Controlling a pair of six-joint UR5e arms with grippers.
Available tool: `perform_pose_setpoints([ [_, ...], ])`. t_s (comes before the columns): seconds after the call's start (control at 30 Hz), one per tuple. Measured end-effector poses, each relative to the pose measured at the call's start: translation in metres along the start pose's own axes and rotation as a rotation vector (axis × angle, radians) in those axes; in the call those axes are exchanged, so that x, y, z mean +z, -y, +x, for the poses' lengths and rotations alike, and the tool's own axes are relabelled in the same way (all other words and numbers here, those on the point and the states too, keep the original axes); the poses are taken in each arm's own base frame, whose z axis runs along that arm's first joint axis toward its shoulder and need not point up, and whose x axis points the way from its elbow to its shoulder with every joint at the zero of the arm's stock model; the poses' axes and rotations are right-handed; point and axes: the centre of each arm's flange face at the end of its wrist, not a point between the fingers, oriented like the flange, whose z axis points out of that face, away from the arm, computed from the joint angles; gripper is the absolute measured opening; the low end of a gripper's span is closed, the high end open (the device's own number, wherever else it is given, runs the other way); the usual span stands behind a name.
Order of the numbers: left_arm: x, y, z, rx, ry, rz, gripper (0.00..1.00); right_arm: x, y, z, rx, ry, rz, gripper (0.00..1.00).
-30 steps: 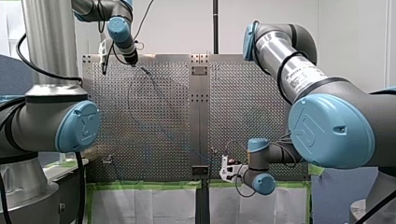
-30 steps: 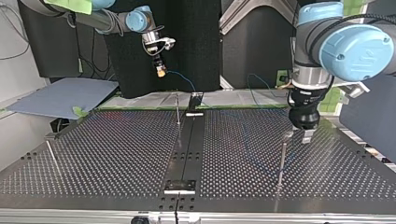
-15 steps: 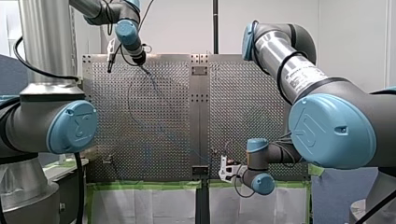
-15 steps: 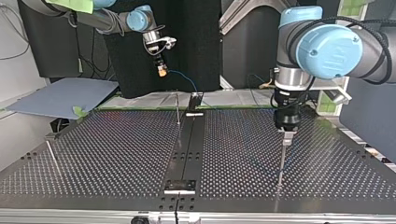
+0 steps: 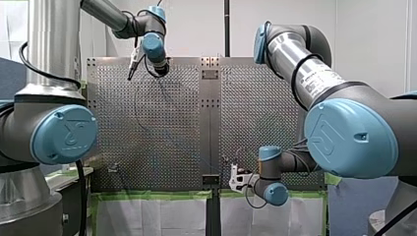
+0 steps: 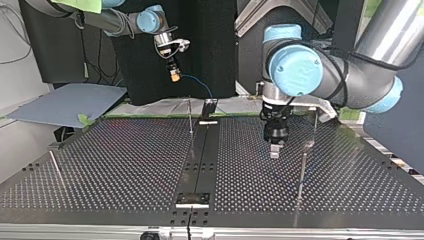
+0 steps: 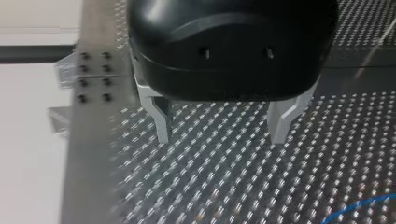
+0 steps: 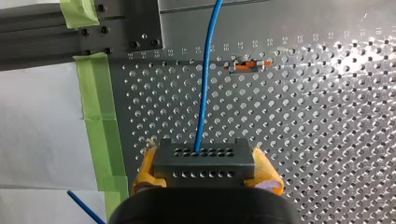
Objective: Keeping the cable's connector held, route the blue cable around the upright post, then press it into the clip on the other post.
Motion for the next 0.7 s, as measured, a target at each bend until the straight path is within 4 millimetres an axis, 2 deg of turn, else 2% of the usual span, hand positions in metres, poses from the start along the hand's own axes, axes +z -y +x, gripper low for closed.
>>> perform_pose_setpoints([
  [0.13,0.004,0.026,0.014,0.024,-0.009,0.026,1.0,0.0,0.0,0.0,0.0,0.0,0.001,0.0],
  [0.23,0.011,0.038,0.025,0.033,-0.018,0.036,1.0,0.0,0.0,0.0,0.0,0.0,0.001,0.0],
  [0.7,0.057,0.063,0.076,0.045,-0.034,0.026,1.0,0.0,0.004,0.0,0.001,-0.002,0.008,0.0],
])
